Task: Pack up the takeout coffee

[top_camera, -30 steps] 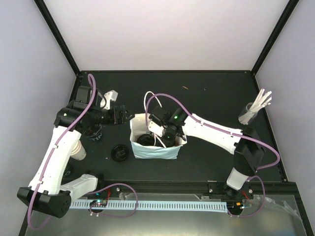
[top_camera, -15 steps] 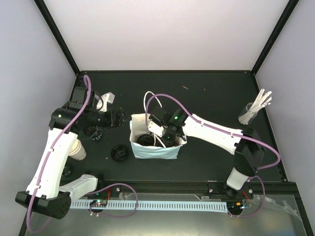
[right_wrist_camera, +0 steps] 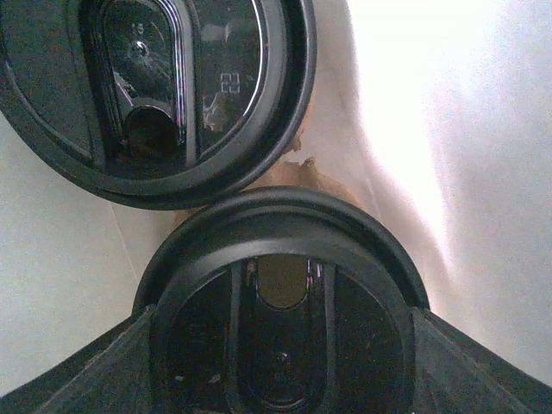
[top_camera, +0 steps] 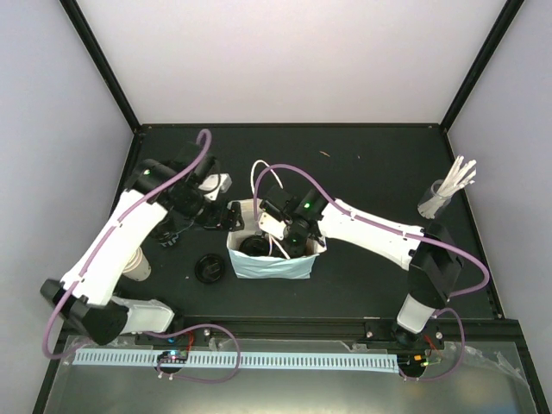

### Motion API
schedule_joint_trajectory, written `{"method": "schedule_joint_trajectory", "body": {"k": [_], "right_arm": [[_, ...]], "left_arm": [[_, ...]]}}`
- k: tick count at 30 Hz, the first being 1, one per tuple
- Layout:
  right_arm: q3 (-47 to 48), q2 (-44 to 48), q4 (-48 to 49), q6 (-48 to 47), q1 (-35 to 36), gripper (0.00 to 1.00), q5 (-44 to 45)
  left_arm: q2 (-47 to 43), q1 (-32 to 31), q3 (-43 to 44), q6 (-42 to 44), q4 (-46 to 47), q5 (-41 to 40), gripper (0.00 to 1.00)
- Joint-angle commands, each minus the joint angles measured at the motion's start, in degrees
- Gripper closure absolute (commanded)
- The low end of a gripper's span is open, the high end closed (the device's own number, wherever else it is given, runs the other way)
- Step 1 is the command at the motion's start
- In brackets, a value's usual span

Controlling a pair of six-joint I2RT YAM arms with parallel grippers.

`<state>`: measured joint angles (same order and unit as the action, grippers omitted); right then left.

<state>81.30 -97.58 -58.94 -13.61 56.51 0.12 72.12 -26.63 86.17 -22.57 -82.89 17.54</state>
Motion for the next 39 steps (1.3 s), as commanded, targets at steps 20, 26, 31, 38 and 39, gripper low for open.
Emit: {"method": "schedule_joint_trajectory", "body": {"k": [20, 26, 31, 38, 39], "right_arm": [[-4.81, -2.18, -4.35, -1.34, -0.26, 0.61, 8.50], [-6.44, -1.45, -5.10, -1.32, -0.26, 0.61, 9.53], [-8.84, 0.06, -4.98, -1.51, -0.26, 0.61, 9.78], [-12.12, 0.20, -3.87, -1.69, -0.31, 0.60, 9.11], [-12.25, 0.24, -3.89, -1.73, -0.27, 0.60, 9.23]], "left_arm": [[5.90, -5.19, 3.80, -3.94, -6.07, -14.00, 0.92], [5.86, -5.03, 3.86, -4.16, -6.13, -14.77, 0.98], [5.91, -4.97, 3.86, -4.23, -6.10, -14.74, 0.98], [6.16, -4.91, 3.98, -4.13, -6.10, -14.39, 0.98], [6.11, -4.89, 3.97, -4.08, -6.12, -14.38, 0.98]]}}
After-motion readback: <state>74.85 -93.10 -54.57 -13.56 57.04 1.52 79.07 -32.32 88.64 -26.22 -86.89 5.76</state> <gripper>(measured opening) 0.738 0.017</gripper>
